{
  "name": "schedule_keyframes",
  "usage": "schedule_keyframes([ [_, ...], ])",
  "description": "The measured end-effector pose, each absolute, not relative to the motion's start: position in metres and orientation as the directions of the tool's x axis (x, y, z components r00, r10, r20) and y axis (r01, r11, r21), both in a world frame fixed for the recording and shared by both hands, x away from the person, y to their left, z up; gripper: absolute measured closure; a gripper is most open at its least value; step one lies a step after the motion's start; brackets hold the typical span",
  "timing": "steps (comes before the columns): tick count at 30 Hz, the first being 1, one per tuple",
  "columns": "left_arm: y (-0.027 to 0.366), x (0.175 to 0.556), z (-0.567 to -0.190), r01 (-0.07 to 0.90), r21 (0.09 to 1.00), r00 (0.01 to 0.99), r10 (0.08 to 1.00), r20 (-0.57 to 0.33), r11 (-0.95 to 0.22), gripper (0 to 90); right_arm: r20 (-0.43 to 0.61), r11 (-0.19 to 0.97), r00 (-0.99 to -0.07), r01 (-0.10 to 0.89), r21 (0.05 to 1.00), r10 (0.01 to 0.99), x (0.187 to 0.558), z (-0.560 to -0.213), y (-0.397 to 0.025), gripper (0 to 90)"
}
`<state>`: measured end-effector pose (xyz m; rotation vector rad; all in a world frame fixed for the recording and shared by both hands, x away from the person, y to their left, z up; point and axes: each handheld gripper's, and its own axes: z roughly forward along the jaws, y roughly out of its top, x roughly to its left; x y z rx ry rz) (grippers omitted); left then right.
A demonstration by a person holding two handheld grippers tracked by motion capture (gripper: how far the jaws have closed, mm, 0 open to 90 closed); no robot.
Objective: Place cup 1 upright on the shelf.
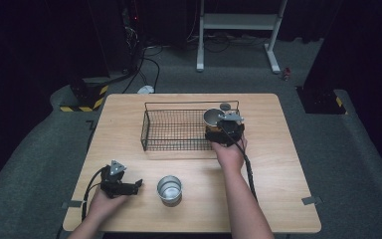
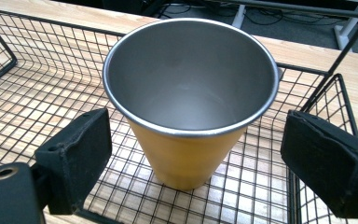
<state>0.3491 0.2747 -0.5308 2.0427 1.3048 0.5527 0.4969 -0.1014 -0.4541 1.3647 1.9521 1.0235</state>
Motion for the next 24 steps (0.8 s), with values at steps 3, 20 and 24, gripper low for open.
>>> schedule_keyframes([
  [3,0.275,0.349,-0.531,0.638,0.71,0.418,0.908,0.008,-0.299,0.5,-0.013,0.204,-0.345,0.525,0.826,0.939,0.493,-0.453,-0.103,9.0],
  [20,0.275,0.349,-0.531,0.638,0.71,0.418,0.909,0.007,-0.299,0.4,-0.012,0.212,-0.384,0.484,0.849,0.923,0.464,-0.446,-0.101,9.1],
  [24,0.274,0.349,-0.531,0.639,0.71,0.416,0.909,0.005,-0.296,0.4,-0.013,0.216,-0.391,0.48,0.85,0.92,0.454,-0.446,-0.103,9.1],
])
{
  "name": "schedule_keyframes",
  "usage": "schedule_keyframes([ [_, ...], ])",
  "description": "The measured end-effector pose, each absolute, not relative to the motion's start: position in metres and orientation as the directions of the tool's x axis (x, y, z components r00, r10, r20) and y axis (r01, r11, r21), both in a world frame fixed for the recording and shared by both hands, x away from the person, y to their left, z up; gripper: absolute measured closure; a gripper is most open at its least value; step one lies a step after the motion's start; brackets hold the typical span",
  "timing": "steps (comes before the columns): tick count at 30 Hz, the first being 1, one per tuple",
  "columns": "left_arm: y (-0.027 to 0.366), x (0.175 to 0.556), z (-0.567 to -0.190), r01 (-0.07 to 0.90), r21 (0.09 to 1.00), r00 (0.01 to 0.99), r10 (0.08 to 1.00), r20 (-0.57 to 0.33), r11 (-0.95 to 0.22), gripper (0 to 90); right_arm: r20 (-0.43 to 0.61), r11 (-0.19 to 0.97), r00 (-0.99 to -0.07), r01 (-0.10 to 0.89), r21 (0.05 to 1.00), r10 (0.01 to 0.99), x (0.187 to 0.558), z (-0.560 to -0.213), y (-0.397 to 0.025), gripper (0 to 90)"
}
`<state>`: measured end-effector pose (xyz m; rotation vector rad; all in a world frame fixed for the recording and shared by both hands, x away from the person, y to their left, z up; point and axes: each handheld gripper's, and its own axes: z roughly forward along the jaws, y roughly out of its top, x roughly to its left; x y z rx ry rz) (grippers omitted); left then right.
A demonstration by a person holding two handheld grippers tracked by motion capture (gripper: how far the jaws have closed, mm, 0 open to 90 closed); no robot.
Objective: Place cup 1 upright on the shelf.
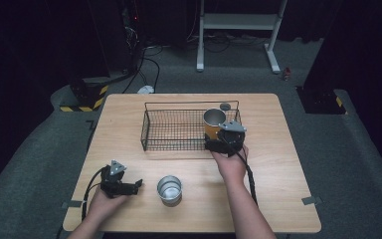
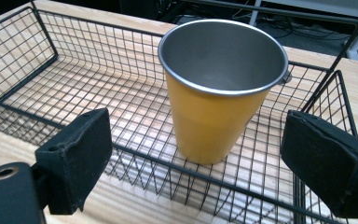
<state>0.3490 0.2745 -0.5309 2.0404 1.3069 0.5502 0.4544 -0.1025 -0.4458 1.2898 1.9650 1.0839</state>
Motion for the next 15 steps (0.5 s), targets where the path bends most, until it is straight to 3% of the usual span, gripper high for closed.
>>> schedule_keyframes([
  [15,0.275,0.349,-0.531,0.638,0.71,0.418,0.909,0.007,-0.299,0.4,-0.023,0.233,-0.4,0.484,0.843,0.916,0.423,-0.464,-0.114,9.5],
])
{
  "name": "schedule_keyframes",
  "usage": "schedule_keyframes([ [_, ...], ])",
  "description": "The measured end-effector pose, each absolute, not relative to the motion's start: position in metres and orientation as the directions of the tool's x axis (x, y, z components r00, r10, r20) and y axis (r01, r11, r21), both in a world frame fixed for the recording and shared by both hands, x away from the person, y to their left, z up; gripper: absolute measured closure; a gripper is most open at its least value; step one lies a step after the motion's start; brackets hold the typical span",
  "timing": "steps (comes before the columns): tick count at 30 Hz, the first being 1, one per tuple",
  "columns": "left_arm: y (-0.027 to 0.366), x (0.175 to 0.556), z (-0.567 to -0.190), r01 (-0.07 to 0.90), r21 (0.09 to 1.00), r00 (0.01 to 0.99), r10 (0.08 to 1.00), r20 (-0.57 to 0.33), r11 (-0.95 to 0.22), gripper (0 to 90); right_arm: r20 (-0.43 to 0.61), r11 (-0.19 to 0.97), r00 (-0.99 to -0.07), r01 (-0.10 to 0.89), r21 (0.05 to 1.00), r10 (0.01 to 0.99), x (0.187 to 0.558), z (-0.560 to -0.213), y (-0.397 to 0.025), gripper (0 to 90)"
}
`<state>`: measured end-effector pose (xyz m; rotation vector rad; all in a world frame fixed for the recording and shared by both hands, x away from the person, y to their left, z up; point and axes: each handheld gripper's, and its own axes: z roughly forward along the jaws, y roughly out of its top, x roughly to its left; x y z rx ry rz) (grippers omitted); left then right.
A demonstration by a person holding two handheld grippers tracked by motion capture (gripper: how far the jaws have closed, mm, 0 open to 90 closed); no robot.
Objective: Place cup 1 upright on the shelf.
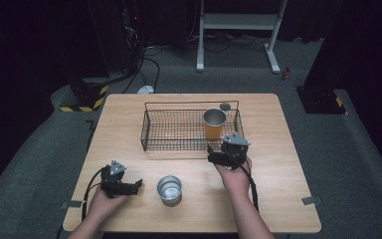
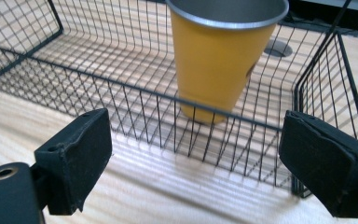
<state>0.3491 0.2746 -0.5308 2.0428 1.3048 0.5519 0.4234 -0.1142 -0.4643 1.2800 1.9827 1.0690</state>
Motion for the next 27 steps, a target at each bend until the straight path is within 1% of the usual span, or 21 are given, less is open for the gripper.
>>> schedule_keyframes([
  [17,0.274,0.349,-0.531,0.639,0.71,0.416,0.909,0.005,-0.296,0.4,-0.041,0.267,-0.415,0.504,0.822,0.909,0.389,-0.484,-0.127,9.6],
  [27,0.274,0.349,-0.531,0.639,0.71,0.416,0.909,0.005,-0.296,0.5,-0.01,0.256,-0.398,0.57,0.781,0.917,0.37,-0.503,-0.139,9.5],
])
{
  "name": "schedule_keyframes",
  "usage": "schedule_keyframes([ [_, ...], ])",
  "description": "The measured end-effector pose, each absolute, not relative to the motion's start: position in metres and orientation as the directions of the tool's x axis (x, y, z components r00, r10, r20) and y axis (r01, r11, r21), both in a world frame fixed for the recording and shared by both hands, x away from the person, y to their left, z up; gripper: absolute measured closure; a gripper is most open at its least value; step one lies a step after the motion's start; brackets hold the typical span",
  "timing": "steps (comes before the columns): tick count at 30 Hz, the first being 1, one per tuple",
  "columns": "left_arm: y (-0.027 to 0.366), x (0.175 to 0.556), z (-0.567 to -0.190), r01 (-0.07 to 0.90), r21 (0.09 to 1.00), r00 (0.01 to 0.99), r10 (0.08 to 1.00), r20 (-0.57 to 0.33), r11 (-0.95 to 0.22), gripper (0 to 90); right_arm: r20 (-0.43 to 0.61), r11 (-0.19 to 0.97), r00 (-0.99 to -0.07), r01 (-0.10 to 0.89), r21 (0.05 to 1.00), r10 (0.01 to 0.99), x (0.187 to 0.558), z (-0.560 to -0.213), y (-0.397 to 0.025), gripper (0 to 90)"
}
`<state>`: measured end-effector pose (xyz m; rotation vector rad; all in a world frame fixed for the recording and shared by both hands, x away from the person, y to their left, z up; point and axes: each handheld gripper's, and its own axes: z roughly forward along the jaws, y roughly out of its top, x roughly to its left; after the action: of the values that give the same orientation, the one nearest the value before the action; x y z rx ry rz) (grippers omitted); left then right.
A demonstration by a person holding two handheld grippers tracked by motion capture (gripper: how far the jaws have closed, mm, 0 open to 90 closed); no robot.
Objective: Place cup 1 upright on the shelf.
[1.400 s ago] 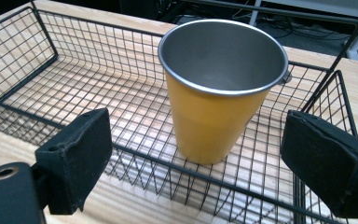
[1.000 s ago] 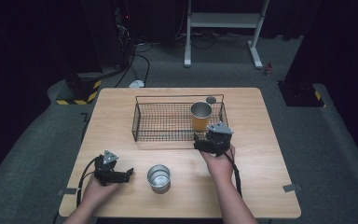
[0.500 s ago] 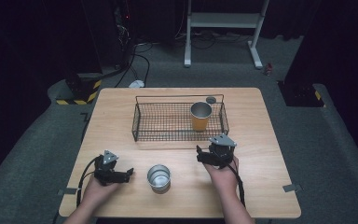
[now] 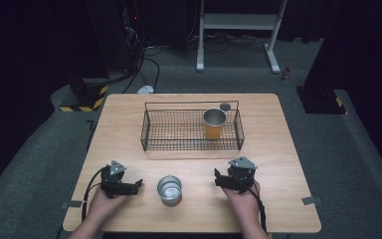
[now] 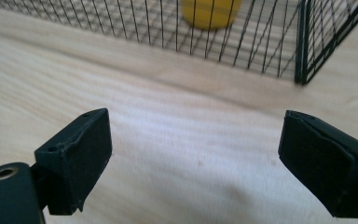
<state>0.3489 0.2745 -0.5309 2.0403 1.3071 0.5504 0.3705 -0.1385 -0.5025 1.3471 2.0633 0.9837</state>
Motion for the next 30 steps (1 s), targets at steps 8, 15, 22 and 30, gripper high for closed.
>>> schedule_keyframes([
  [8,0.275,0.348,-0.531,0.638,0.709,0.417,0.909,0.007,-0.299,0.9,0.019,0.272,-0.397,0.661,0.699,0.917,0.364,-0.518,-0.147,9.5],
  [15,0.274,0.347,-0.531,0.637,0.712,0.417,0.909,0.005,-0.296,1.9,0.022,0.272,-0.401,0.661,0.7,0.916,0.362,-0.524,-0.151,9.2],
  [22,0.275,0.347,-0.53,0.634,0.713,0.418,0.909,0.01,-0.299,3.0,-0.01,0.304,-0.415,0.65,0.696,0.91,0.362,-0.526,-0.149,8.5],
  [30,0.275,0.348,-0.531,0.641,0.708,0.413,0.911,0.007,-0.296,0.5,-0.012,0.3,-0.409,0.651,0.698,0.913,0.362,-0.526,-0.149,8.4],
])
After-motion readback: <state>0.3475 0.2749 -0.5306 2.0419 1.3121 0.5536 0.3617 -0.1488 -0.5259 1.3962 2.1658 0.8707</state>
